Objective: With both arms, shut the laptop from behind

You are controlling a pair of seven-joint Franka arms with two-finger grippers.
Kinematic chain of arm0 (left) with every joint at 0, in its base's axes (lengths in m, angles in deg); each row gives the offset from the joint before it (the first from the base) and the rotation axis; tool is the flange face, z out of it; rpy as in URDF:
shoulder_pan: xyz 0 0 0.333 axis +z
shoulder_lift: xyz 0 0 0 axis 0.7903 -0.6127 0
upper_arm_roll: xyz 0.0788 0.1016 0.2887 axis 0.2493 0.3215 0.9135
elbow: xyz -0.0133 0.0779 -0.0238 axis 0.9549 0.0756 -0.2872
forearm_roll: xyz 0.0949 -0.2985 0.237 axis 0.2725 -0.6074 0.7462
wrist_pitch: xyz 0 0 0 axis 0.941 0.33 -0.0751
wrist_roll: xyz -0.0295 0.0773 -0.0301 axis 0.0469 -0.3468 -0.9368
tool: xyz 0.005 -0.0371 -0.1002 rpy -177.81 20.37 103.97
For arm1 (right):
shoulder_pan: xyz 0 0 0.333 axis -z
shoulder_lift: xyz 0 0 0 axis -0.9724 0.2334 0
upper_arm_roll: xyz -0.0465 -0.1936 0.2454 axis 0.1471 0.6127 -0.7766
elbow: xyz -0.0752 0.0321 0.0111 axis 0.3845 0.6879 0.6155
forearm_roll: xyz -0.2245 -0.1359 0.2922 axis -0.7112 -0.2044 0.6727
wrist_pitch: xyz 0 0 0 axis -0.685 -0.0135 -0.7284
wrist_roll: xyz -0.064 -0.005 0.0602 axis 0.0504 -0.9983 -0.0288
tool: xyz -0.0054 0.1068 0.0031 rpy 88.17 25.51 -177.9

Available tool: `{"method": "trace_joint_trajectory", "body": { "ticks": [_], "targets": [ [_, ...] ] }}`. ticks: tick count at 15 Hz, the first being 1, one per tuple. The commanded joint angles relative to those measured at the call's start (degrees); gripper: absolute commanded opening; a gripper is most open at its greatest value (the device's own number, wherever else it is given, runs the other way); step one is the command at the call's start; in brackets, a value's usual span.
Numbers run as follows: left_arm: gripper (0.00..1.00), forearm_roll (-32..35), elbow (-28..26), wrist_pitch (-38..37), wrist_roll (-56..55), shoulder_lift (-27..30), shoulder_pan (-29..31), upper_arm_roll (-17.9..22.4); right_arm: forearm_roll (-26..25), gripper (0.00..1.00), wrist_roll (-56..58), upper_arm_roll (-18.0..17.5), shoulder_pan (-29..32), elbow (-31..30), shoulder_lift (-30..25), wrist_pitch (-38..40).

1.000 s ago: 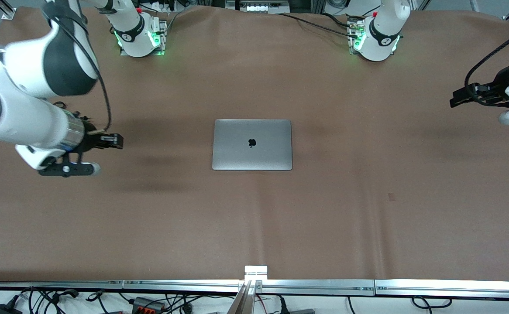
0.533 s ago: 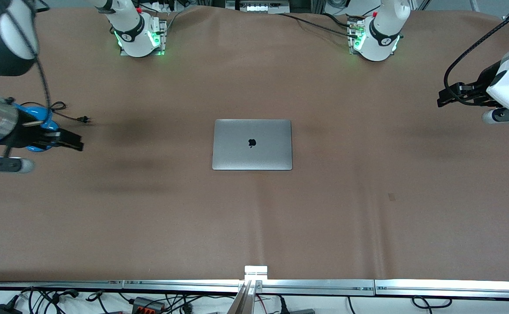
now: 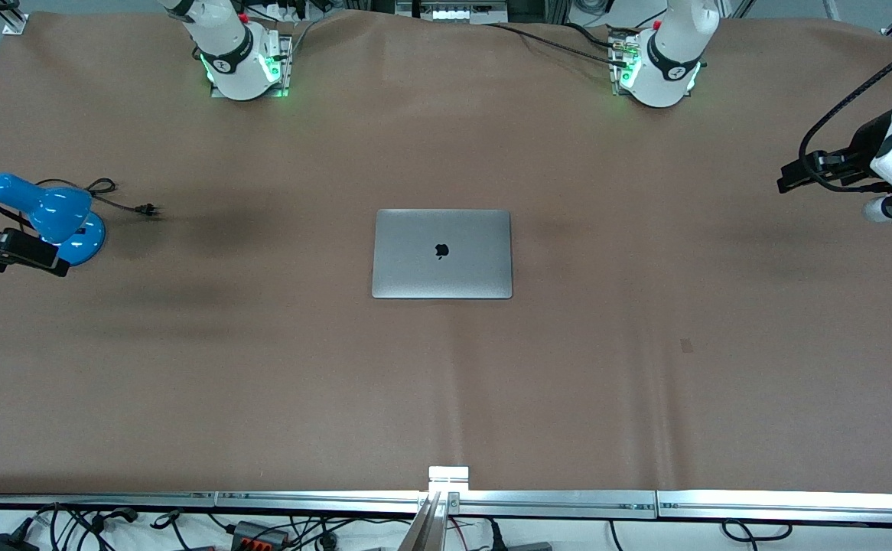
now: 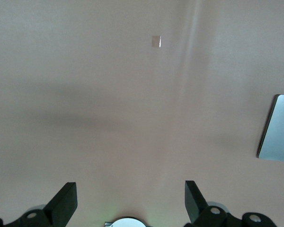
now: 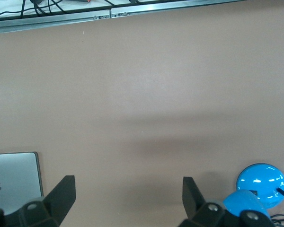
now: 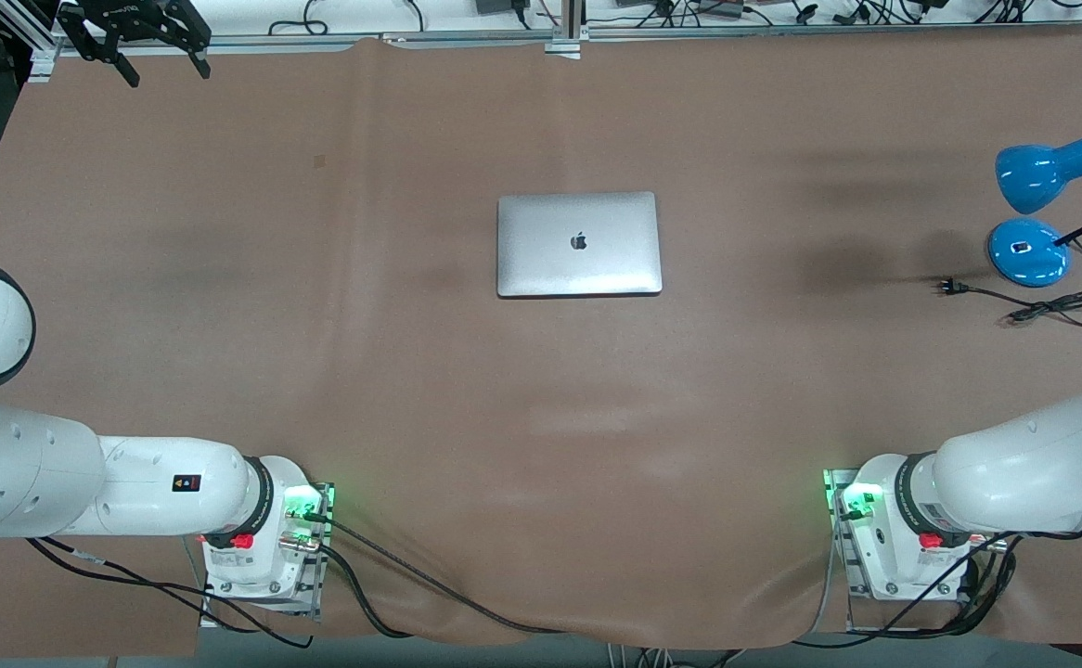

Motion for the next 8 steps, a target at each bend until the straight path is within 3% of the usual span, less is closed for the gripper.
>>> {"method": "trace_joint_trajectory", "body": {
  "ticks": [1,4,8],
  "targets": [
    [1.0,1.62,-1.97,1.51,0.37,1.27,1.13,-1.35,-3.74,1.0,0.64,-1.85,0.33,-3.27,-3.54,-0.69],
    [1.0,1.53,-3.56,4.84,0.98,2.41,1.4,-1.01,-5.06,1.0,0.55,-1.85,0.06,-5.19,-5.46,1.34],
    [1.0,1.0,-2.6,6.53,2.31,1.1,1.49,-1.0,-5.59,1.0,0.72,-1.85,0.06,-21.6,-16.43,-6.63]
  ]
}}
